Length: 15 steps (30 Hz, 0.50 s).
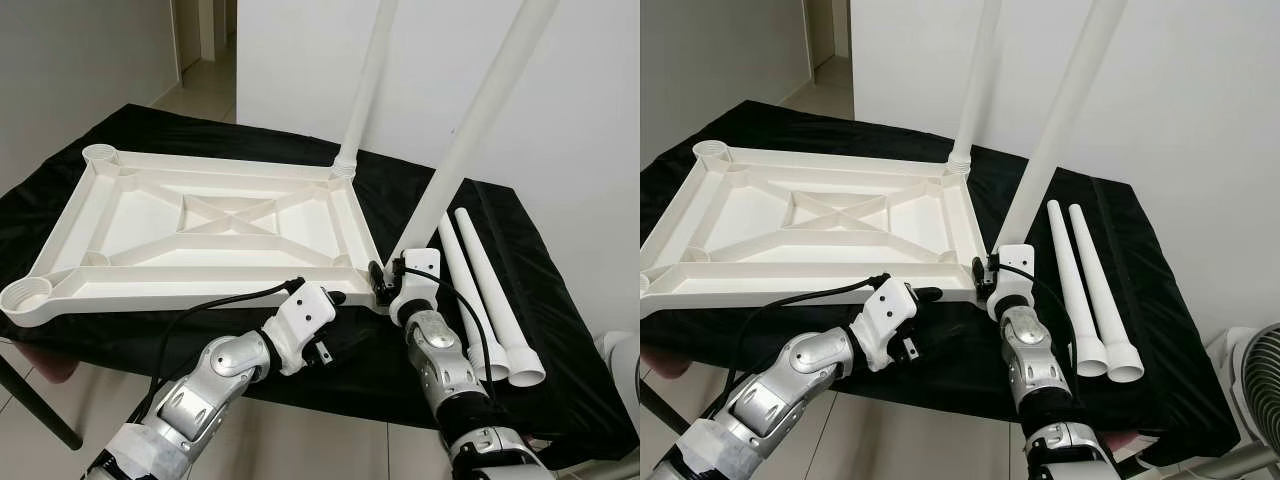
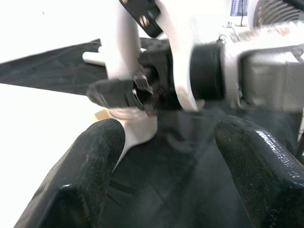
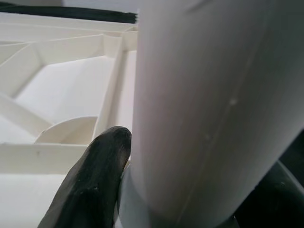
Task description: Building children table
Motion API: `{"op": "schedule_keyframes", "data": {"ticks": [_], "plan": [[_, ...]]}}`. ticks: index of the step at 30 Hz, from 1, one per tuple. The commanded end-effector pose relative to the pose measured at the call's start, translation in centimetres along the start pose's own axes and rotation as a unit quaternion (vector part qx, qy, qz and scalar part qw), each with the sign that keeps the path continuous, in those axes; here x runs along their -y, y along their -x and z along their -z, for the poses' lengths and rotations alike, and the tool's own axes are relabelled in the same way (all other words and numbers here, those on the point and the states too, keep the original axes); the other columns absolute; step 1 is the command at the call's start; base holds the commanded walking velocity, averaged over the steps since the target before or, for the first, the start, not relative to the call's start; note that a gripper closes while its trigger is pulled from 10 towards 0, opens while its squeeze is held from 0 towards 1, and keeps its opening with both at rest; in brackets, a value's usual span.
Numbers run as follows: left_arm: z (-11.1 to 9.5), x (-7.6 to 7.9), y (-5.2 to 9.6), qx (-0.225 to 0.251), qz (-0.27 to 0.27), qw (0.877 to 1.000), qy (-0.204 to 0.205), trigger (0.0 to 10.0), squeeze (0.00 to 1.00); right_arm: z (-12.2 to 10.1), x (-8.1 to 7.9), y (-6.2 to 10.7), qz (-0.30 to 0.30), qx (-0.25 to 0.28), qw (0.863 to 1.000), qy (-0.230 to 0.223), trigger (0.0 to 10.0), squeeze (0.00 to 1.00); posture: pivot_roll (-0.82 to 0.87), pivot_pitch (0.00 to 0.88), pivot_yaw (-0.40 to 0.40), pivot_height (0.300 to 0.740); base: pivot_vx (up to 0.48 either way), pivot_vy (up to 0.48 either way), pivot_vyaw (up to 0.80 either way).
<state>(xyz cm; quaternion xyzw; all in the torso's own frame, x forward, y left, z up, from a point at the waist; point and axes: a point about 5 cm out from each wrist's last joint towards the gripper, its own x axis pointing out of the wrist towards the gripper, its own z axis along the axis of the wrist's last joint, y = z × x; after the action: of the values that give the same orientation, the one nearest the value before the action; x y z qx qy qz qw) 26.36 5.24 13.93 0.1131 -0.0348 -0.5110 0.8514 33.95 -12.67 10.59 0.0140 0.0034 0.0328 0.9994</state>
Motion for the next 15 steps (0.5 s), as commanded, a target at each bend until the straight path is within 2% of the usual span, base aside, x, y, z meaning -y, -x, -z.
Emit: {"op": "schedule_keyframes", "data": {"ticks": [1, 2, 3, 5, 8, 15], "plan": [[-0.1, -0.1, -0.2, 0.003, 0.029, 1.000, -0.005, 10.0, 0.00, 1.0, 0.7, 0.5, 0.038, -0.020, 0.999, -0.008, 10.0, 0.00, 0.00, 0.000, -0.126, 0.740, 0.000, 0.000, 0.00], [-0.1, -0.4, -0.3, 0.003, 0.016, 1.000, -0.001, 10.0, 0.00, 1.1, 0.6, 0.9, 0.082, -0.018, 0.996, -0.010, 10.0, 0.00, 0.01, 0.000, -0.133, 0.740, 0.000, 0.000, 0.00], [-0.1, -0.4, -0.3, 0.002, 0.013, 1.000, 0.000, 10.0, 0.00, 1.1, 0.6, 1.2, 0.099, -0.017, 0.995, -0.012, 10.0, 0.00, 0.01, 0.000, -0.133, 0.740, 0.000, 0.000, 0.00], [-0.1, -0.4, -0.3, 0.002, 0.013, 1.000, 0.000, 10.0, 0.00, 1.1, 0.6, 1.2, 0.099, -0.017, 0.995, -0.012, 10.0, 0.00, 0.01, 0.000, -0.133, 0.740, 0.000, 0.000, 0.00], [0.0, -0.7, -0.3, -0.007, -0.006, 1.000, -0.004, 10.0, 0.00, 1.2, 0.6, 2.0, 0.123, -0.008, 0.992, -0.024, 10.0, 0.00, 0.01, 0.000, -0.135, 0.740, 0.000, 0.000, 0.00], [-0.1, -1.4, -0.4, 0.003, -0.030, 1.000, -0.001, 10.0, 0.00, 1.0, 1.6, 2.8, 0.133, 0.012, 0.991, -0.021, 10.0, 0.00, 0.01, 0.000, -0.135, 0.740, 0.000, 0.000, 0.00]]}}
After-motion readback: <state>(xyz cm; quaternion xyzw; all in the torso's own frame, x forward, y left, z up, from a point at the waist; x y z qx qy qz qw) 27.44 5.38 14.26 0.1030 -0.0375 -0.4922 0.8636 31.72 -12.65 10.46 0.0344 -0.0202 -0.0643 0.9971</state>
